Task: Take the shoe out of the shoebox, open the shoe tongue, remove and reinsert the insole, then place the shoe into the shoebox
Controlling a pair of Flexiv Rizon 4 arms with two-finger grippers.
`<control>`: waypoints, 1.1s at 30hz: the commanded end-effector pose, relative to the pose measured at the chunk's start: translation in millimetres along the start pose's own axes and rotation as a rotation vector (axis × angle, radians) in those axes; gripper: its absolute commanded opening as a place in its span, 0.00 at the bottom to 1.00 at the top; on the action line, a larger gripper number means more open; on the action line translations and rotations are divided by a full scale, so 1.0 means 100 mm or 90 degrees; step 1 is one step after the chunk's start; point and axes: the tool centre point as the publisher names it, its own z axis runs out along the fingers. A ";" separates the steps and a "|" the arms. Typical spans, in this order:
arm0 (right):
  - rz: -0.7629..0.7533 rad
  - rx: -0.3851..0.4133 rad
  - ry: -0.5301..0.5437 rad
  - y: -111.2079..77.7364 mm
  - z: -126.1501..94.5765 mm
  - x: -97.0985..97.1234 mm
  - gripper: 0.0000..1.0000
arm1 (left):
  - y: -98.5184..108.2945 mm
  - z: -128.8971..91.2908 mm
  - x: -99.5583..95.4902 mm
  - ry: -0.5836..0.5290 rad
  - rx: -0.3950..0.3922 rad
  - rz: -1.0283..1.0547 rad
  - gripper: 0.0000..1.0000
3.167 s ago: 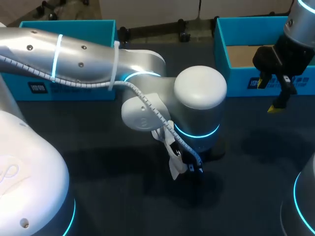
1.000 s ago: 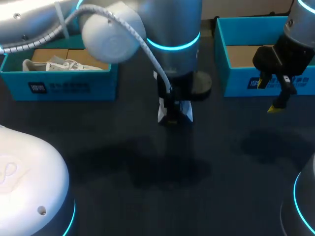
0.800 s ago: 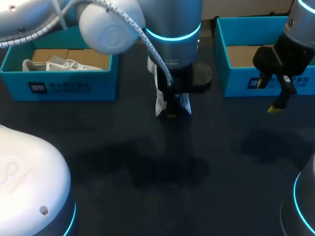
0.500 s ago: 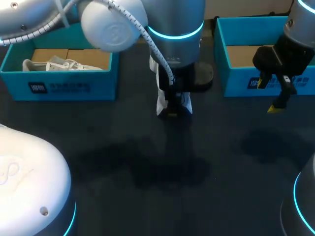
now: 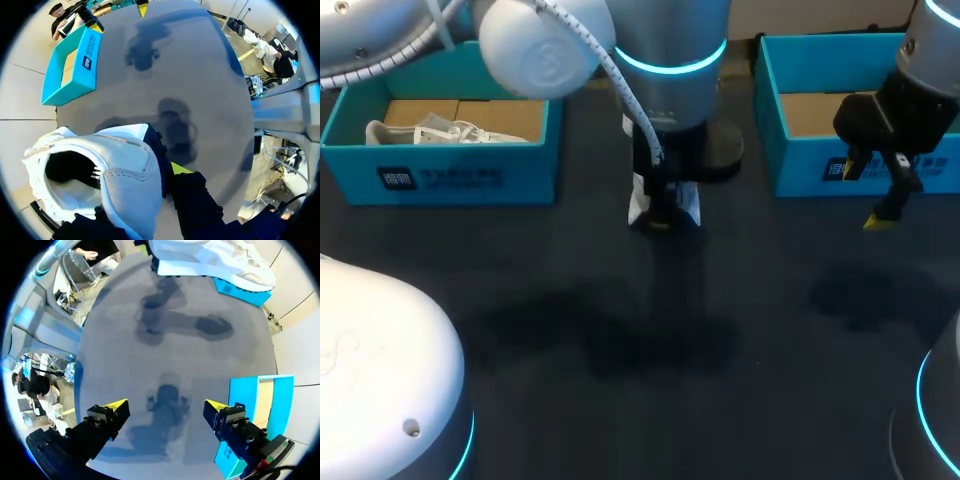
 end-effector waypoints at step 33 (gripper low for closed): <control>0.000 0.000 0.000 0.00 0.01 0.00 1.00 | 2.07 -0.21 -0.74 0.002 0.094 0.021 0.00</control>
